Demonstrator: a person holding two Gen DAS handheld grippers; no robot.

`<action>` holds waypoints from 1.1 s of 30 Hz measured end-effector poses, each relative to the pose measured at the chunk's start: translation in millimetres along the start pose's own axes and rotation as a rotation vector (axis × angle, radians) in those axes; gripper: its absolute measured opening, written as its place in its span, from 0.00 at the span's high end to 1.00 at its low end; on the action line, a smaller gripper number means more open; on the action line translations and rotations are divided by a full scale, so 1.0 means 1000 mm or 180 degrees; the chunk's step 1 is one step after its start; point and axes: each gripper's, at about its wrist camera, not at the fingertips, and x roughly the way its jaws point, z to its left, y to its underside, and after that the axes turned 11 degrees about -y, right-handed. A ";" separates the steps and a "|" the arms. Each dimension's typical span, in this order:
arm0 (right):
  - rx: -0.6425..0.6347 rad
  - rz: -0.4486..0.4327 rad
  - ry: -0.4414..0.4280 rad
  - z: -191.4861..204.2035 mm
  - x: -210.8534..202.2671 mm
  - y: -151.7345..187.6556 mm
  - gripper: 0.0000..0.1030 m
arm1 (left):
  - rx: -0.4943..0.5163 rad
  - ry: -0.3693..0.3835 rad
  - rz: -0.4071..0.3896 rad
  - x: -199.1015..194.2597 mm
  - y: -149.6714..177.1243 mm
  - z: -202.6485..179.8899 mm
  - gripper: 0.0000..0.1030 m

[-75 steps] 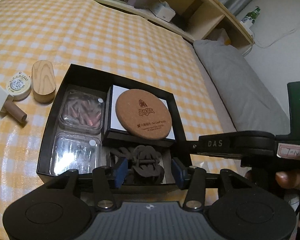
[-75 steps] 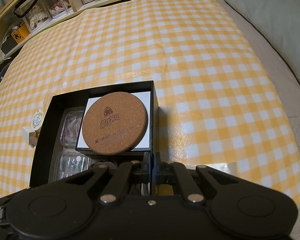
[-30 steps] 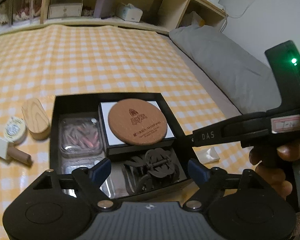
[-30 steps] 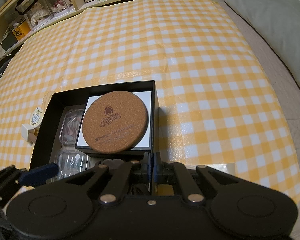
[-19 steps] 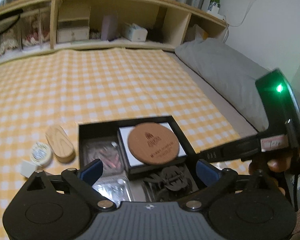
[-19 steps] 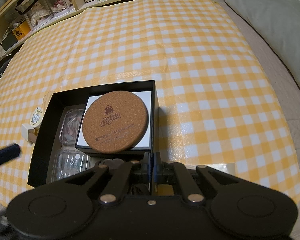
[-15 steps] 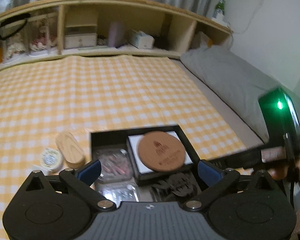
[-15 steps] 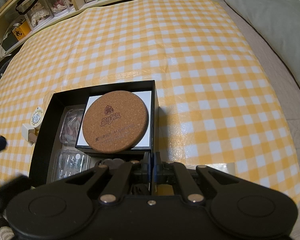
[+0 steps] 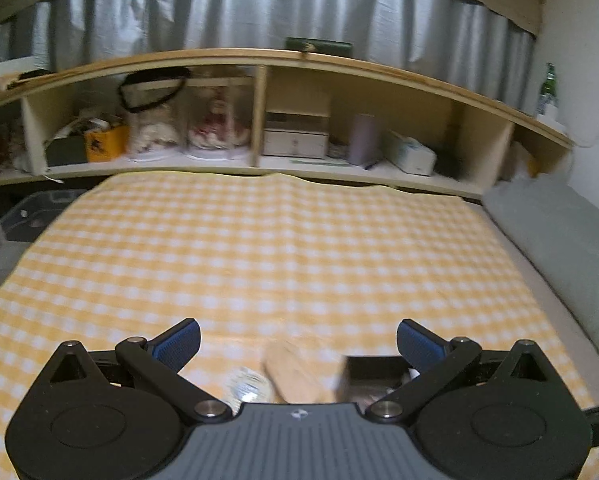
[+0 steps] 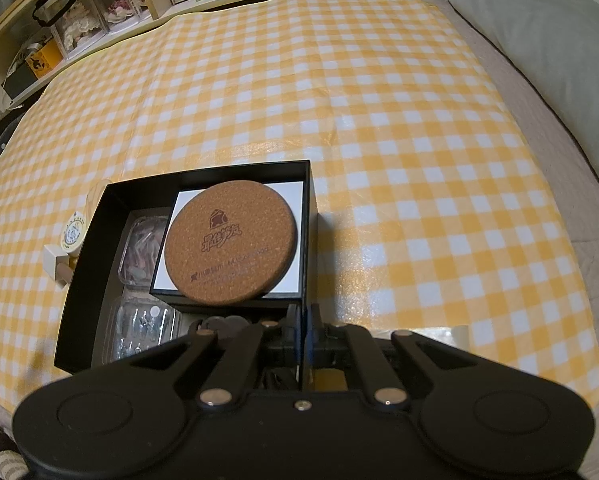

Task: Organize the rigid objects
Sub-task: 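Move the left tool back toward the wooden oval block and tape measure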

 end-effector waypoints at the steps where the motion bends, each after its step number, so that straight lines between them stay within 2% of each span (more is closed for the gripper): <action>1: 0.0000 0.0000 0.0000 0.000 0.000 0.000 0.96 | -0.0005 -0.0065 -0.0009 0.005 0.000 0.004 0.00; 5: -0.0013 0.0001 0.0003 0.001 0.000 0.000 0.96 | 0.0052 -0.0331 0.0000 0.026 0.007 0.017 0.00; 11: -0.0018 0.0002 0.0004 0.001 0.000 0.001 0.96 | 0.0126 -0.0466 0.0181 0.059 0.029 0.027 0.00; 17: -0.0020 0.0005 0.0002 0.001 0.000 0.000 0.96 | 0.0537 -0.0230 0.0122 0.080 0.048 0.025 0.00; 24: -0.0031 0.0007 0.0003 0.001 0.000 0.001 0.96 | 0.1227 0.0114 0.0058 0.102 0.065 0.010 0.02; 29: -0.0044 0.0013 0.0003 0.001 0.001 0.001 0.96 | 0.1689 0.0337 0.0113 0.122 0.074 0.004 0.10; 33: -0.0081 0.0029 0.0008 0.000 0.002 0.001 0.96 | 0.1923 0.0575 0.0107 0.137 0.074 0.005 0.11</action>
